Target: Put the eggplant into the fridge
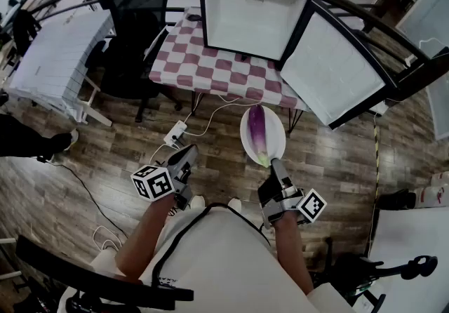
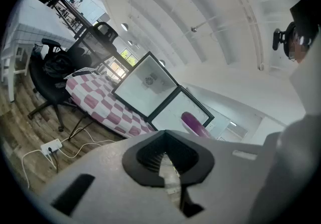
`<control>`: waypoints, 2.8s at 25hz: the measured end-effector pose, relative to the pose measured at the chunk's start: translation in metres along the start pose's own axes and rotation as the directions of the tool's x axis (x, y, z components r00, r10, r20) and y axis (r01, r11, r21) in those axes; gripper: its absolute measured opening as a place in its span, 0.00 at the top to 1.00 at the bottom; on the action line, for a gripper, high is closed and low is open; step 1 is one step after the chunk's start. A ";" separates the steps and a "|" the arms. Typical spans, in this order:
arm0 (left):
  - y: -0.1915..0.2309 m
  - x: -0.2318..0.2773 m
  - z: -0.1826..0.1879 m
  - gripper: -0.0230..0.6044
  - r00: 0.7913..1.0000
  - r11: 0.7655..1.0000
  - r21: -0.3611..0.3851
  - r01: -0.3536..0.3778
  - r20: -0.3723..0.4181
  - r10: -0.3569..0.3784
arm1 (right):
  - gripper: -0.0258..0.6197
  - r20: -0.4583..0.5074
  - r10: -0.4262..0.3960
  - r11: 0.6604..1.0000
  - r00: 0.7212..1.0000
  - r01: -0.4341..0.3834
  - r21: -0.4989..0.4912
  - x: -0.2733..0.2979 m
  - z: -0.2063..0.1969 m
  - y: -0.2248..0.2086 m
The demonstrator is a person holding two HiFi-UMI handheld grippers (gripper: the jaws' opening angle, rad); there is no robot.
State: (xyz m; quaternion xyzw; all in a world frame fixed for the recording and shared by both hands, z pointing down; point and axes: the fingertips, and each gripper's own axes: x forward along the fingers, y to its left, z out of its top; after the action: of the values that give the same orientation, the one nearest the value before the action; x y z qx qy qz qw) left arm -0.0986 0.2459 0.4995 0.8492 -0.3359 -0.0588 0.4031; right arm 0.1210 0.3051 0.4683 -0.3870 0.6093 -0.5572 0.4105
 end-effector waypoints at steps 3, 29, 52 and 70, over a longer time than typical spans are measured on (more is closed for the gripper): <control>0.001 -0.002 0.000 0.96 1.000 1.000 -0.002 0.001 -0.002 -0.001 | 0.90 0.003 -0.002 1.000 1.000 0.002 0.001 0.000 -0.002 -0.001; 0.000 0.001 -0.006 0.96 1.000 1.000 0.016 -0.025 -0.007 0.025 | 0.89 0.000 0.036 0.999 0.999 -0.036 0.029 -0.007 0.002 0.005; -0.051 0.029 -0.048 0.96 0.997 0.997 0.044 -0.068 0.042 0.066 | 0.89 -0.086 0.068 0.997 0.994 -0.064 0.042 -0.043 0.047 0.001; -0.052 0.043 -0.043 0.96 0.992 0.992 0.048 -0.114 0.059 0.111 | 0.89 -0.130 0.061 0.997 0.990 -0.055 0.049 -0.030 0.064 -0.003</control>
State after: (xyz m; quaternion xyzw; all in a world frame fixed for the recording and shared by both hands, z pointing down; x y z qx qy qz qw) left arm -0.0227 0.2706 0.4982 0.8370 -0.3959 -0.0511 0.3744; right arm 0.1915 0.3101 0.4707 -0.3221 0.6332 -0.5831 0.3941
